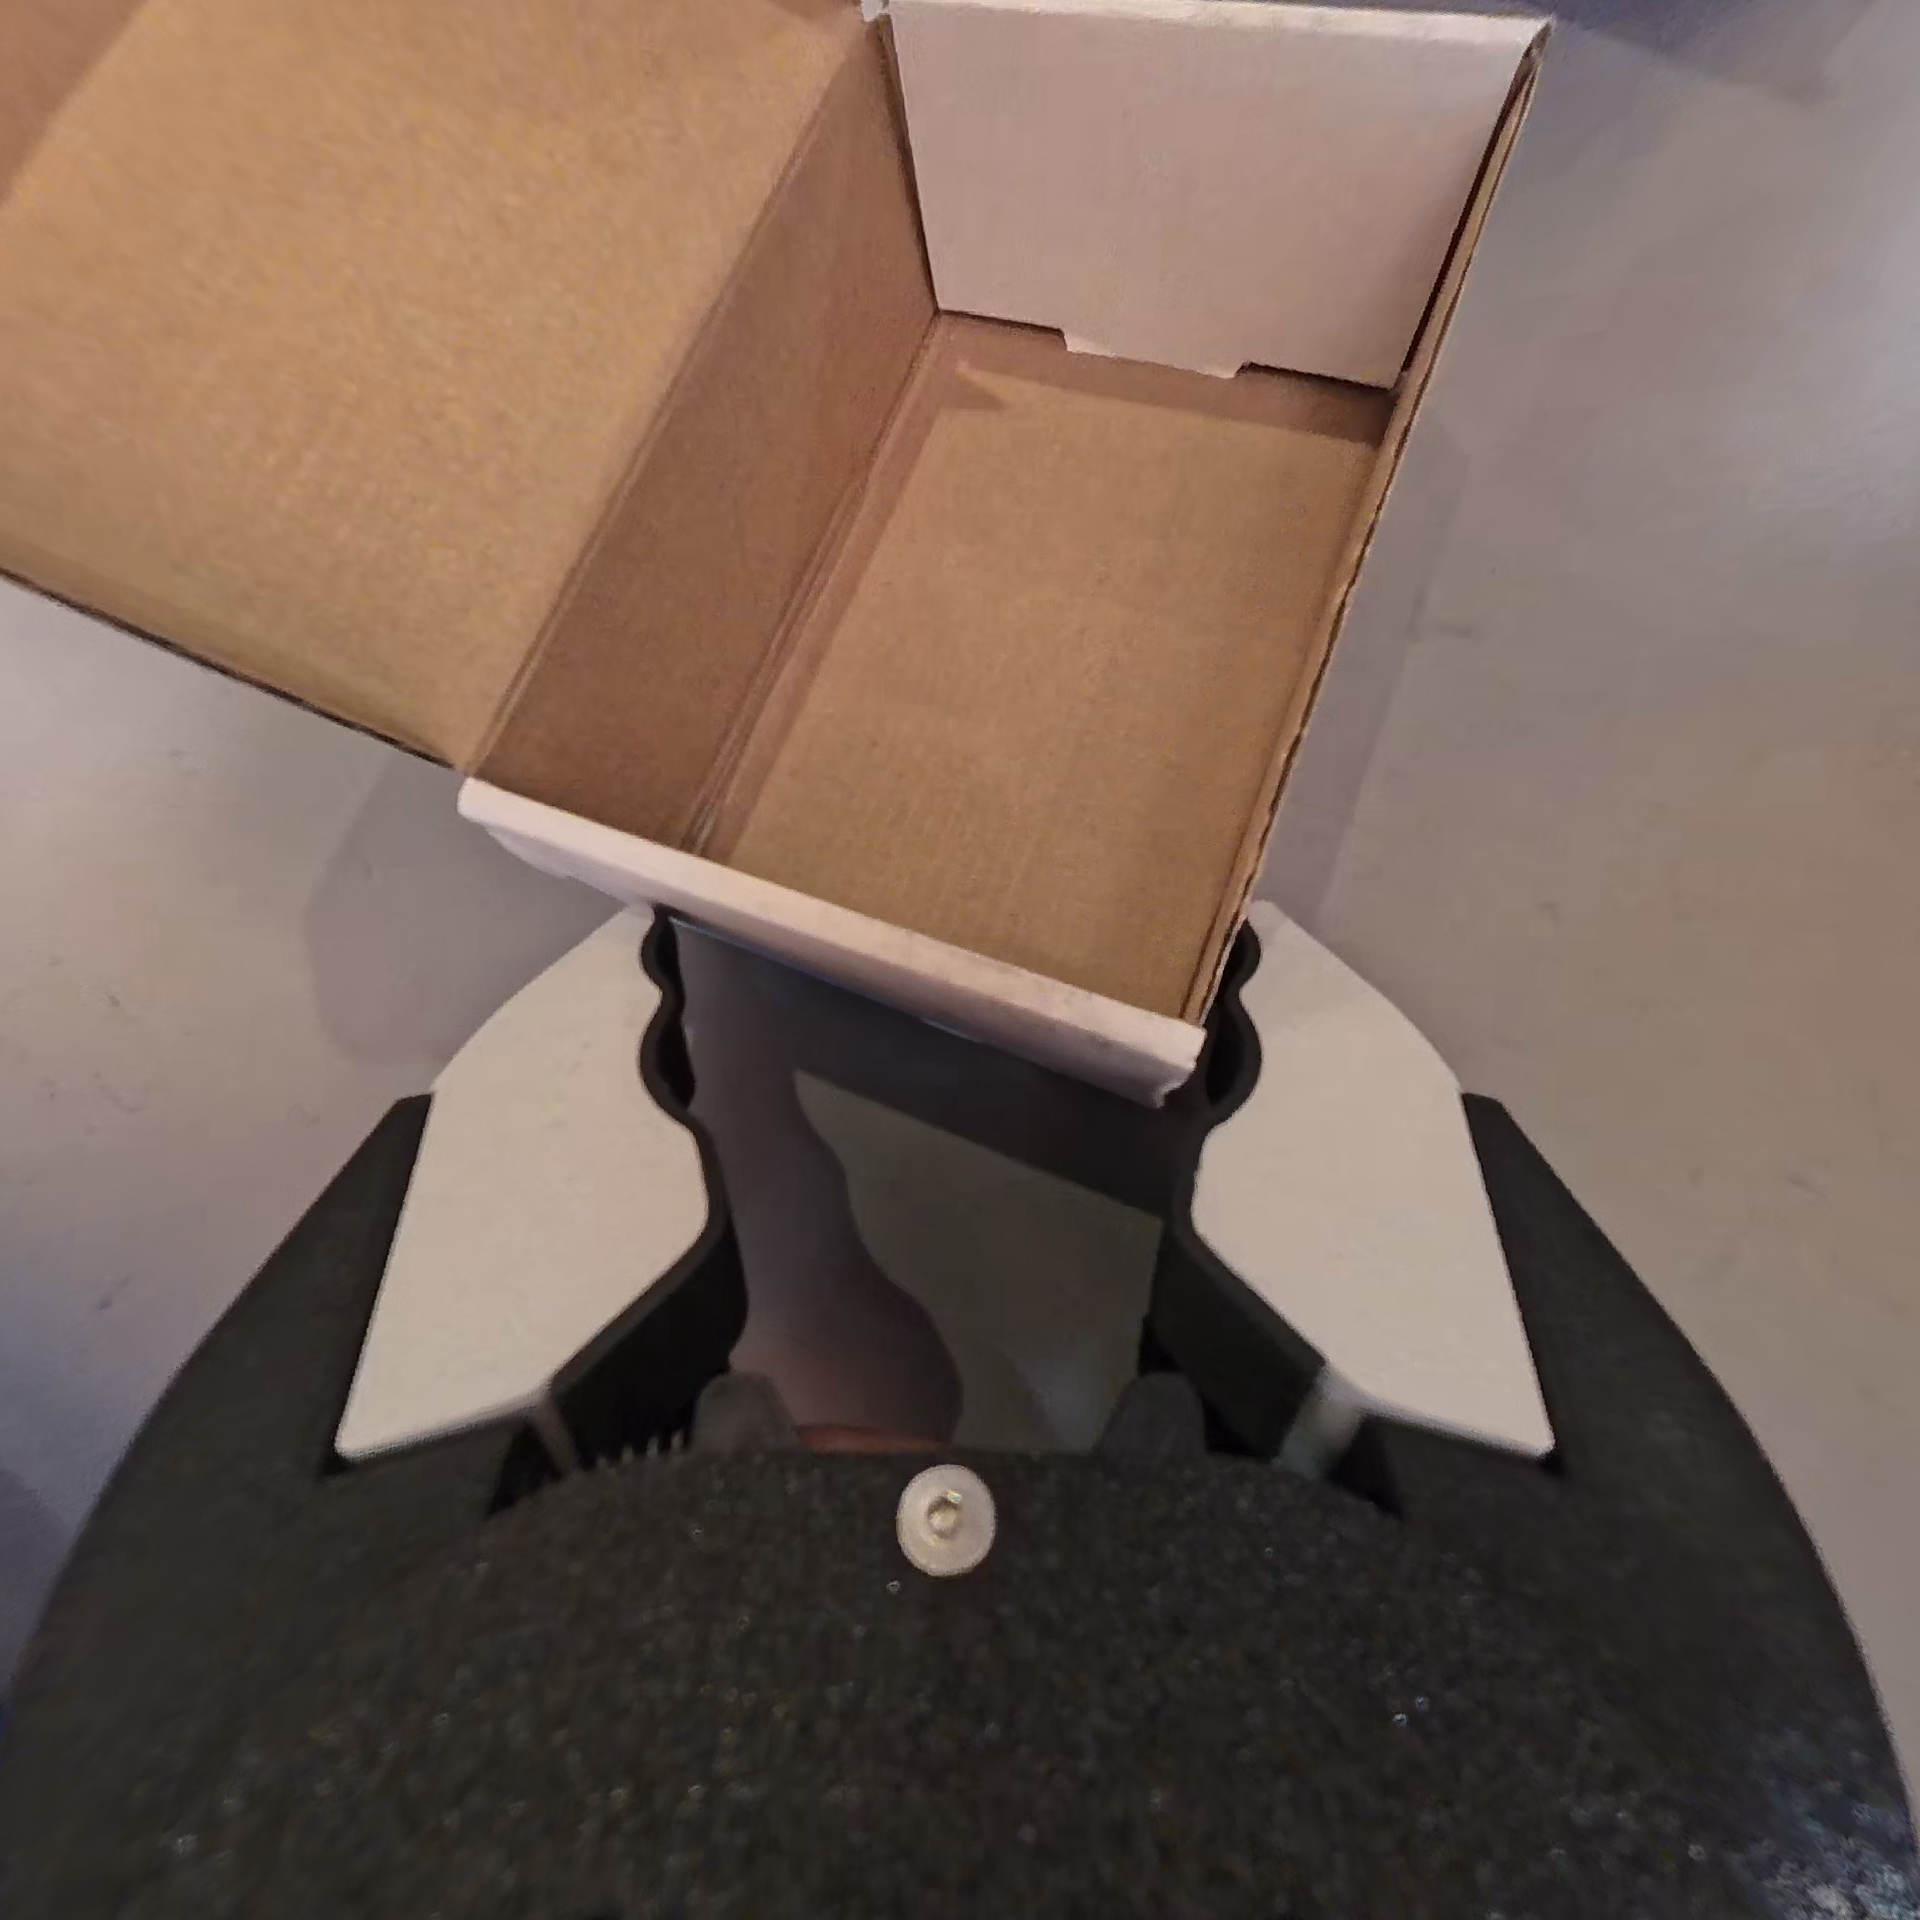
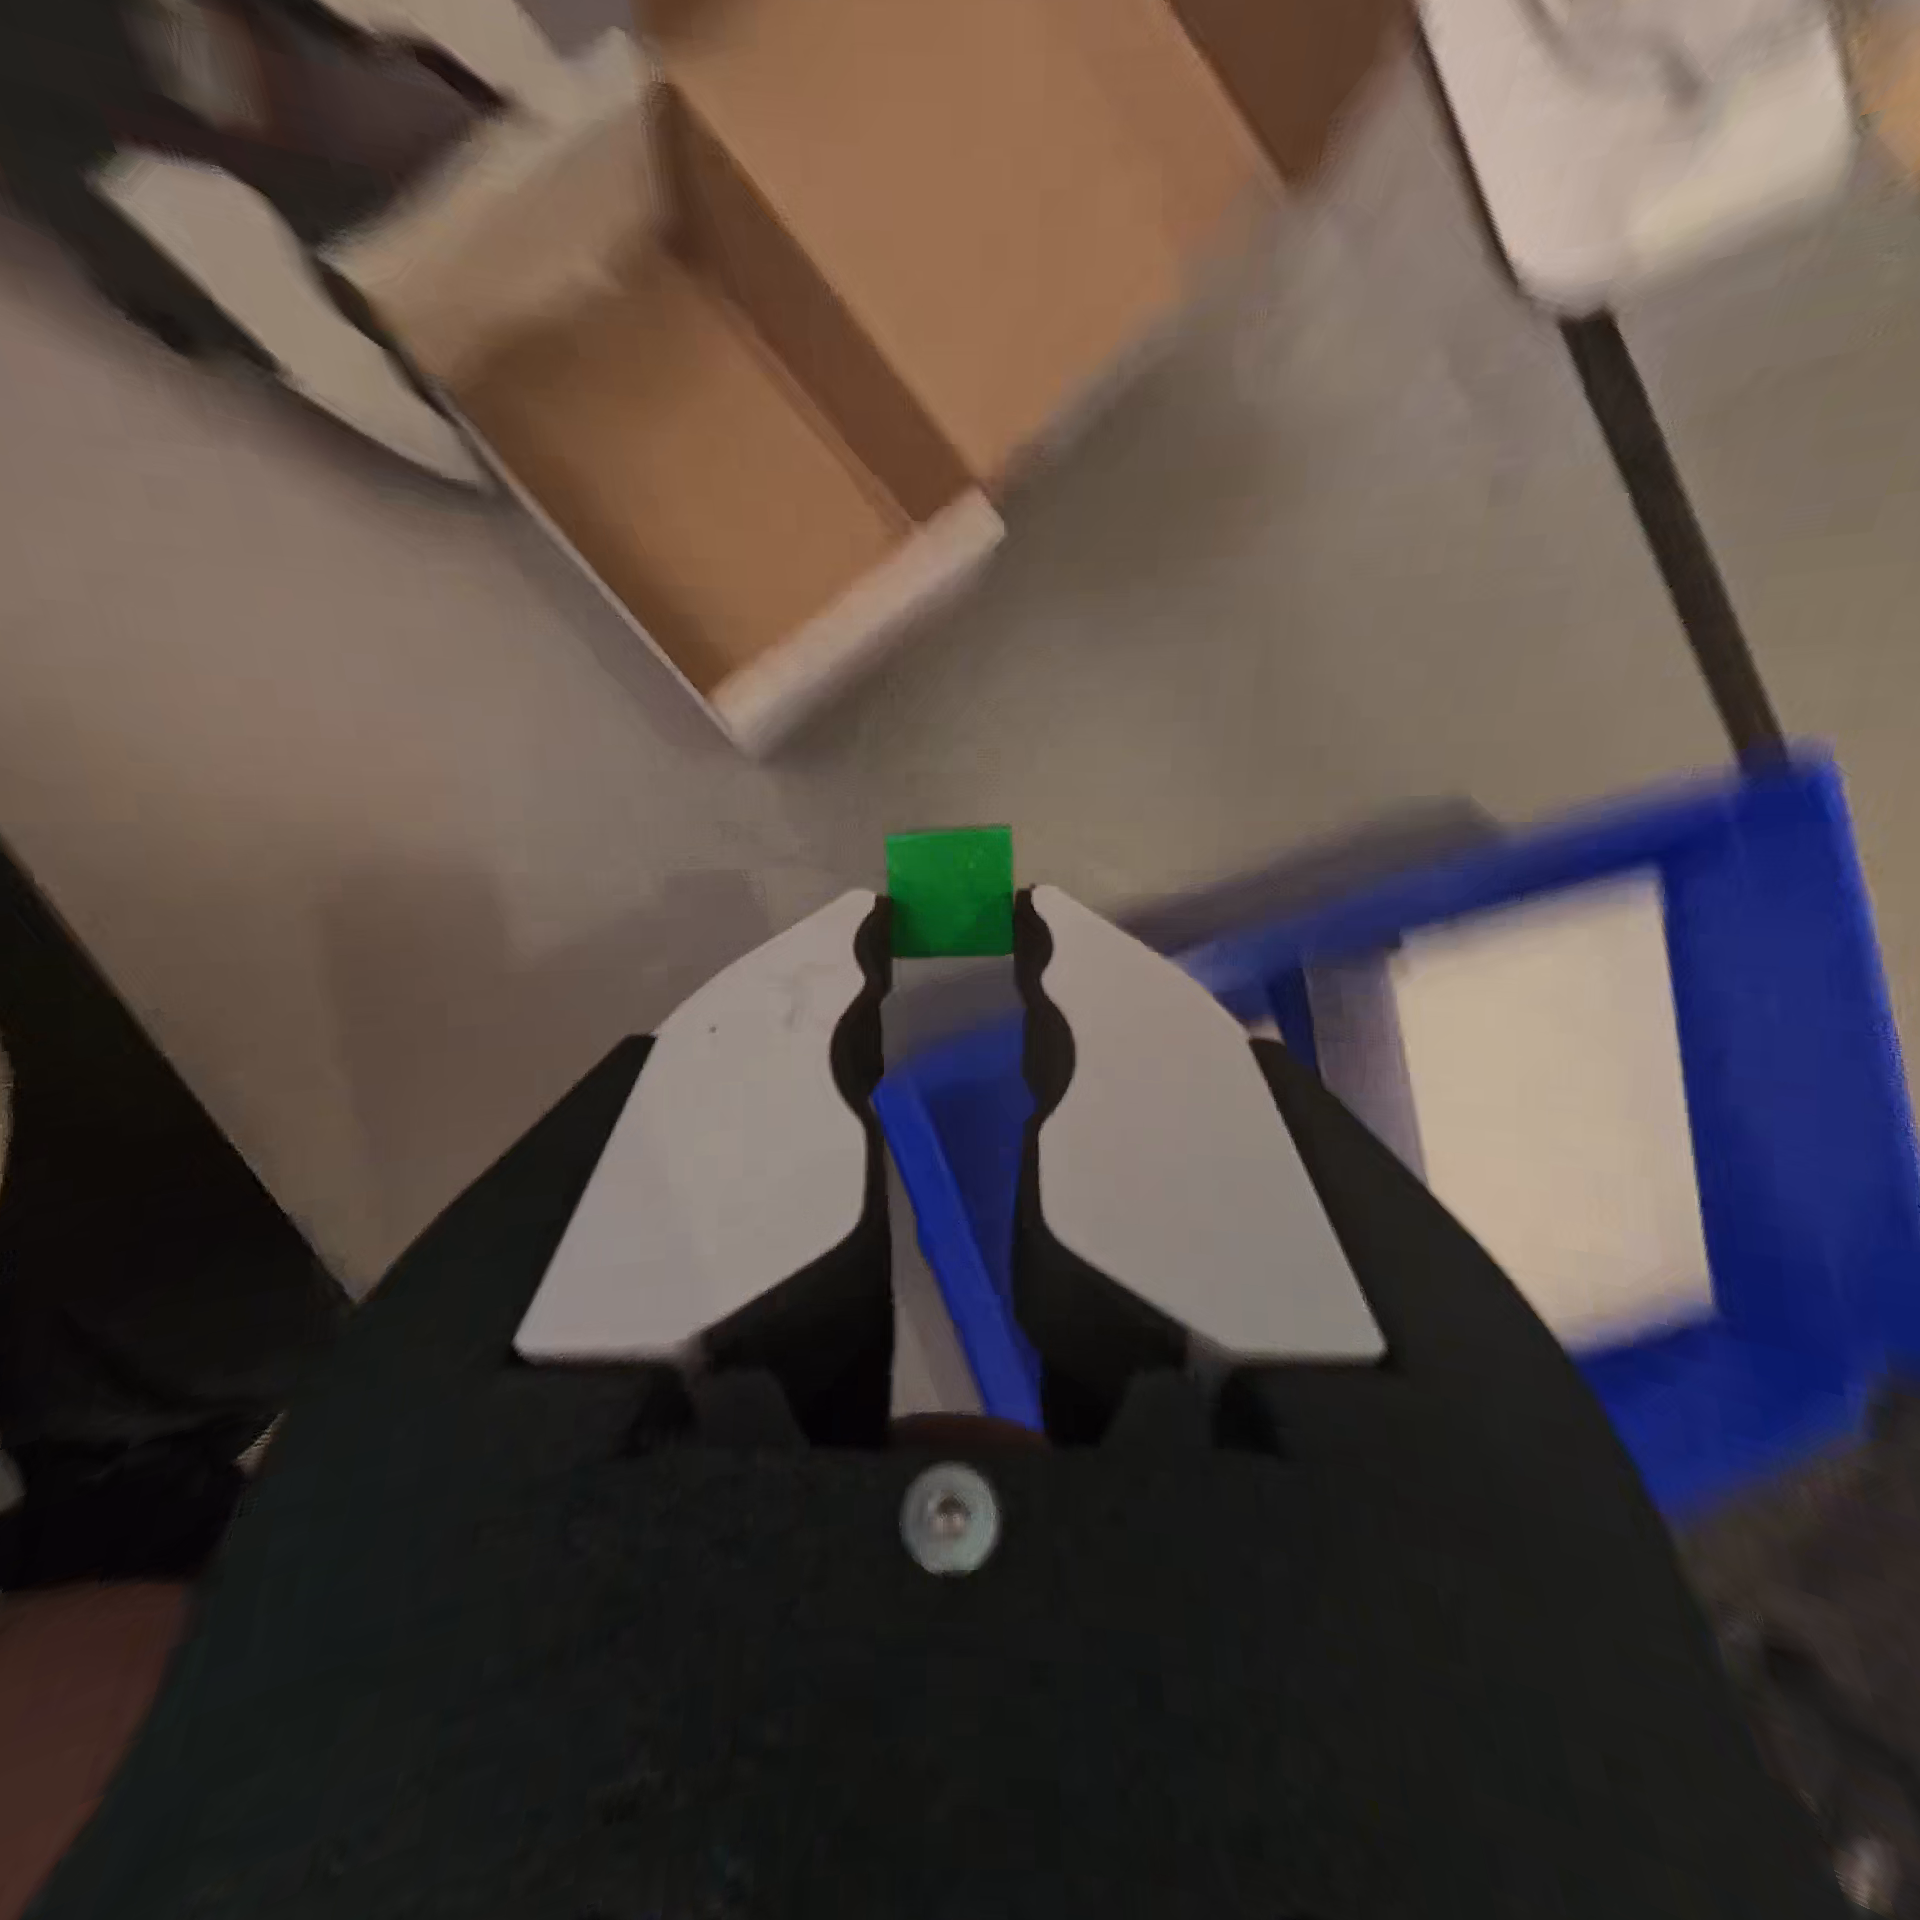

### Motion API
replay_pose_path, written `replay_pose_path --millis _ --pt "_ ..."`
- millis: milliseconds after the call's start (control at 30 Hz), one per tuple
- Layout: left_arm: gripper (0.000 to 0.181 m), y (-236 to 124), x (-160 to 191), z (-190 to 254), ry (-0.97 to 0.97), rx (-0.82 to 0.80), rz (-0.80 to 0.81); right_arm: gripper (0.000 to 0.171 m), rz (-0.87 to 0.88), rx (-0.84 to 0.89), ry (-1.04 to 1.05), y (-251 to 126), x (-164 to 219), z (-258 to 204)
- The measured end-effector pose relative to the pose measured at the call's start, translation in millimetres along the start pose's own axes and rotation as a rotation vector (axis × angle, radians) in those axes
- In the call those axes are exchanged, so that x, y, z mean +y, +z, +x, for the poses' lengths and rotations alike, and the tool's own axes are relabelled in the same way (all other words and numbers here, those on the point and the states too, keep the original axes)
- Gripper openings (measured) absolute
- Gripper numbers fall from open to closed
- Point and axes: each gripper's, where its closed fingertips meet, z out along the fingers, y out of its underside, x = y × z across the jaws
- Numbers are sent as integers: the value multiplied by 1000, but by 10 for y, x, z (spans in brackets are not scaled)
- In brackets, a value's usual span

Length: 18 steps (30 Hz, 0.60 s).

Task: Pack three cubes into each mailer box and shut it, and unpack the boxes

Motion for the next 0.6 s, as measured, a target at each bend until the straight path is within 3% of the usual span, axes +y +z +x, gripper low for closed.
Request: replay_pose_path --millis 33,133,200,400,600 --pt "97 -1 -1 1 1 0 1 22 -46 48 95 -96 290 174" --pt "97 1 -1 1 0 1 0 22 -199 18 391 -50 1066 406" --pt "97 3 0 1 -1 3 -1 22 -301 12 458 135 1410 520" --pt "96 6 1 0 -3 6 -3 22 -444 -106 421 649 1653 437" --pt "96 4 0 -2 0 4 -1 22 -547 -103 447 780 1764 492"
